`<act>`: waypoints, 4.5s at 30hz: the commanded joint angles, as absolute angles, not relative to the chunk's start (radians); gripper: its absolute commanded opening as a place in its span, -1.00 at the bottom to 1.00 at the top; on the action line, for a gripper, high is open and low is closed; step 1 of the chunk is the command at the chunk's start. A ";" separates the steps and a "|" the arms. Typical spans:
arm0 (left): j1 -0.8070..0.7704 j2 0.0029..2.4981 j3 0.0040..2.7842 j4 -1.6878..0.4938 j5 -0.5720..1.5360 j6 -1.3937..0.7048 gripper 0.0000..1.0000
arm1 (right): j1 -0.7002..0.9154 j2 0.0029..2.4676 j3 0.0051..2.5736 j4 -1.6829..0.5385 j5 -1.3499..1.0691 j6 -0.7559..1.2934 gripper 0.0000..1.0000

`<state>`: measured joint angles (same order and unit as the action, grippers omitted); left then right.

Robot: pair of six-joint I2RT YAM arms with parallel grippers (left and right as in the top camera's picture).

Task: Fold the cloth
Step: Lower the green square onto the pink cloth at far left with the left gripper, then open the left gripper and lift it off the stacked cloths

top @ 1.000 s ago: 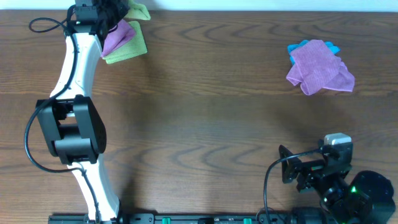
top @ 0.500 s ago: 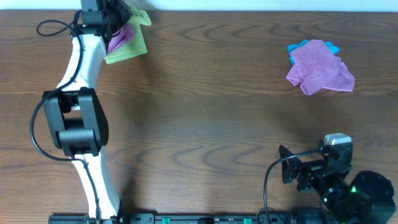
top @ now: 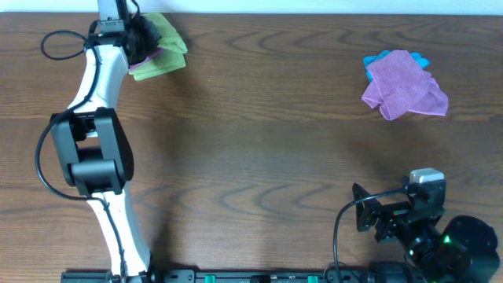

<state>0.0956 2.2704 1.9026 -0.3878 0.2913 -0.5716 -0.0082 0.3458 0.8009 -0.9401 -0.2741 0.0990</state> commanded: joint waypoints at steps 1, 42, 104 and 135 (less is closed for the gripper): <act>0.106 2.284 1.917 -0.401 0.258 -0.544 -0.88 | -0.021 0.345 0.794 -0.939 -0.277 0.112 0.98; 0.200 2.144 1.918 -0.436 0.278 -0.539 0.28 | -0.021 0.345 0.794 -0.939 -0.277 0.112 0.99; 0.077 1.980 1.916 -0.774 0.289 -0.360 0.91 | -0.021 0.345 0.794 -0.939 -0.277 0.112 0.98; 0.085 1.261 1.318 -1.058 0.279 -0.112 0.91 | -0.021 0.345 0.794 -0.939 -0.277 0.112 0.99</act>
<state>0.0784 1.3510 1.4551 -1.0996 0.2970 -0.1364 -0.0082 0.3458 0.8009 -0.9401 -0.2741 0.0990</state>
